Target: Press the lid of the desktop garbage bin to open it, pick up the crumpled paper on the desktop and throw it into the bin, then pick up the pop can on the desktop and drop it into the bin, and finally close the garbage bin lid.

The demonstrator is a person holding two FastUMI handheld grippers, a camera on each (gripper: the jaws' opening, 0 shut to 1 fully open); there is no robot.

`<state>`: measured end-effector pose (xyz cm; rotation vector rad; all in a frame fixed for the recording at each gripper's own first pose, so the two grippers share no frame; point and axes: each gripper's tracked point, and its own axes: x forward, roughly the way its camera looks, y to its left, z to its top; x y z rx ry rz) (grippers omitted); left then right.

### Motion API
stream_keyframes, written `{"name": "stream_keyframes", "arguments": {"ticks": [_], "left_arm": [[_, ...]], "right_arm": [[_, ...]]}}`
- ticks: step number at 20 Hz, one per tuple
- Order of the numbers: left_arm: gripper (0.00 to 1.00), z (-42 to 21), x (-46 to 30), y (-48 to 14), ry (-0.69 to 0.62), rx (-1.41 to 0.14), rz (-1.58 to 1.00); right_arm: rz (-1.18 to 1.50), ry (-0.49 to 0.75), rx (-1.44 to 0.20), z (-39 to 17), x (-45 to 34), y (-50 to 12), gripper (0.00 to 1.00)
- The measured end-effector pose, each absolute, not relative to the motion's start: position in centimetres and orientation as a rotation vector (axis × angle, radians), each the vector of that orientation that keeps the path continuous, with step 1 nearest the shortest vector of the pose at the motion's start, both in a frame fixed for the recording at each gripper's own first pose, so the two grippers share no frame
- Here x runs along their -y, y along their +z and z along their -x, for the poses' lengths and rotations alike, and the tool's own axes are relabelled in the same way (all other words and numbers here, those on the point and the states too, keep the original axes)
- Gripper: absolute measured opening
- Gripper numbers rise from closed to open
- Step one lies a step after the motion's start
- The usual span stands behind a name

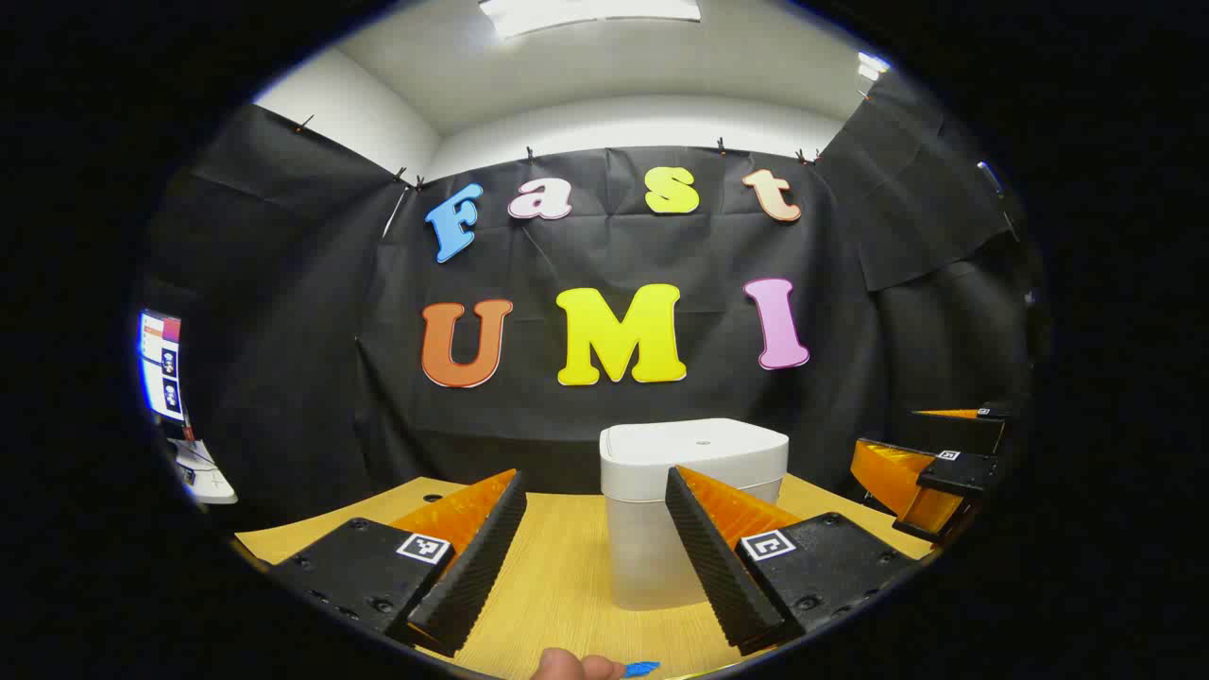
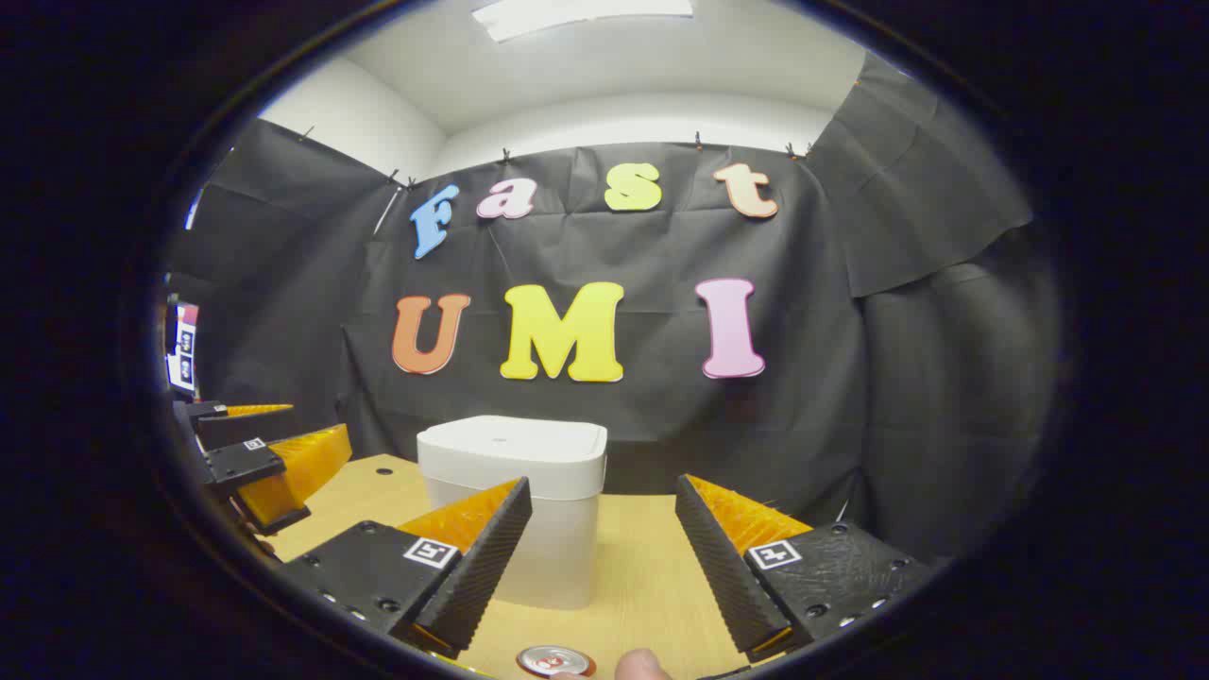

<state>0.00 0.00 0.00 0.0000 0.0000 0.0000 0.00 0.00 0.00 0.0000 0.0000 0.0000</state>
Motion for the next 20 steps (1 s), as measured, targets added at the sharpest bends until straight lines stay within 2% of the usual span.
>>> {"name": "stream_keyframes", "arguments": {"ticks": [20], "left_arm": [[0.95, 0.04, 0.25, 0.2, -0.02, 0.006, -0.013]], "right_arm": [[-0.033, -0.005, -0.015, 0.12, 0.82, -0.46, 0.95]]}}
